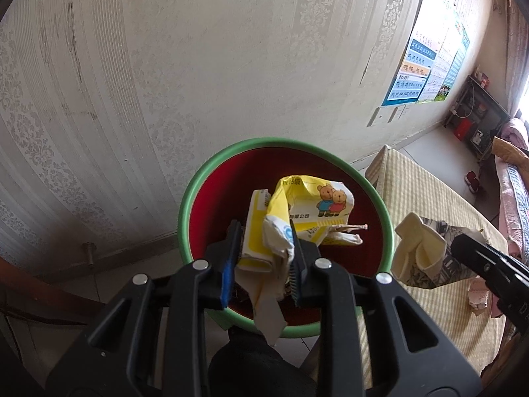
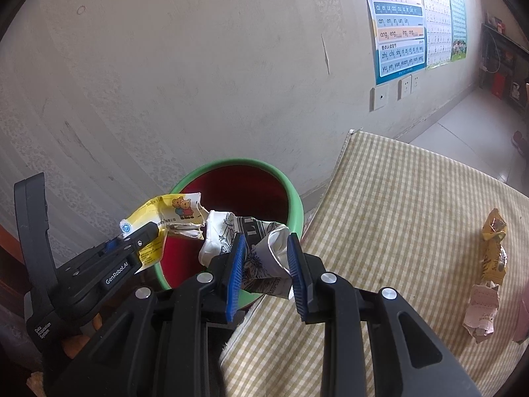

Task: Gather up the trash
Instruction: 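Lower both wrappers over the red bin and open both tools, then move back to the table and grasp the pink wrapper with right tool, then lift pink wrapper with right tool while left tool grasps pink paper wrapper, then carry pink wrapper and pink paper over the red bin with both tools, then open both tools to drop the pink wrappers into the red bin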

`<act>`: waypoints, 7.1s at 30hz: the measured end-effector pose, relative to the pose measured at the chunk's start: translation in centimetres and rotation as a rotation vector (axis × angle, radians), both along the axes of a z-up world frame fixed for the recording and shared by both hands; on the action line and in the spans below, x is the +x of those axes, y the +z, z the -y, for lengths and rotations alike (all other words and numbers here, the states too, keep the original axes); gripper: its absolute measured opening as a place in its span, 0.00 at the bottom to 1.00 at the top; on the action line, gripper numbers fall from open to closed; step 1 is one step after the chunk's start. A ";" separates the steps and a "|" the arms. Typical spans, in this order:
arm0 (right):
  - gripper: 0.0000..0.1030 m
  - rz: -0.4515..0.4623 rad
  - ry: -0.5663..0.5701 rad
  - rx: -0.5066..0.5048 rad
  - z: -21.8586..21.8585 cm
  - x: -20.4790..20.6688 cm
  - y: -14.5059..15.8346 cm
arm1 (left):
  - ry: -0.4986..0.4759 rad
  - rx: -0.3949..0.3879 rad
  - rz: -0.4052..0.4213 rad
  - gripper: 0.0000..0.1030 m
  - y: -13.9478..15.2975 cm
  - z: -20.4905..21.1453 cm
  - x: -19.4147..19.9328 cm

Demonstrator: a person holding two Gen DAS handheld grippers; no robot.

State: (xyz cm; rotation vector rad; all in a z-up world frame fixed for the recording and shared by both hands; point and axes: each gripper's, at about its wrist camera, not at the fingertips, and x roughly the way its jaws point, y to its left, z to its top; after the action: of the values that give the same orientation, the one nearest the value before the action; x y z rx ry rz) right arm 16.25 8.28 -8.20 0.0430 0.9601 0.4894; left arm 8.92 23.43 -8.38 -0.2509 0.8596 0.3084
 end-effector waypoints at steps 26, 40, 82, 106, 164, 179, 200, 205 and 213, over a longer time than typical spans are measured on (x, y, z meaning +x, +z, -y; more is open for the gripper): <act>0.32 -0.022 -0.018 0.064 -1.1 2.3 -0.8 | 0.017 -0.014 -0.025 0.54 -1.1 -0.6 0.8; 0.45 0.046 -0.124 0.005 6.8 -1.7 0.6 | -0.094 0.058 -0.016 0.65 -0.2 4.3 -0.7; 0.20 -0.101 -0.632 0.072 33.6 -10.2 -4.4 | -0.645 0.014 -0.270 0.53 -8.2 37.4 6.7; 0.20 -0.056 -0.519 0.057 28.7 -10.8 -2.3 | -0.611 0.033 -0.100 0.44 -1.5 30.3 0.1; 0.22 -0.034 -0.166 0.029 12.4 -7.1 1.8 | -0.251 0.040 0.013 0.44 1.1 13.2 -3.0; 0.22 -0.045 0.015 0.052 1.9 -1.9 2.3 | -0.063 0.056 0.015 0.44 1.4 4.8 -1.9; 0.23 -0.078 0.048 0.014 -1.5 0.3 0.5 | -0.025 0.021 0.002 0.44 0.0 1.2 -0.5; 0.23 -0.077 0.063 0.006 -2.4 0.7 0.2 | -0.020 0.008 -0.006 0.44 -0.4 0.7 0.1; 0.23 -0.087 0.067 0.012 -3.0 1.5 0.0 | -0.018 0.021 -0.009 0.44 -0.4 0.0 1.4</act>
State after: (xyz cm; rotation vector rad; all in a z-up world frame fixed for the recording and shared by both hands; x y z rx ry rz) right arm 17.70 11.29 -8.21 0.0435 1.0467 0.5588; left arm 10.28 23.38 -8.82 -0.2226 0.8662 0.3018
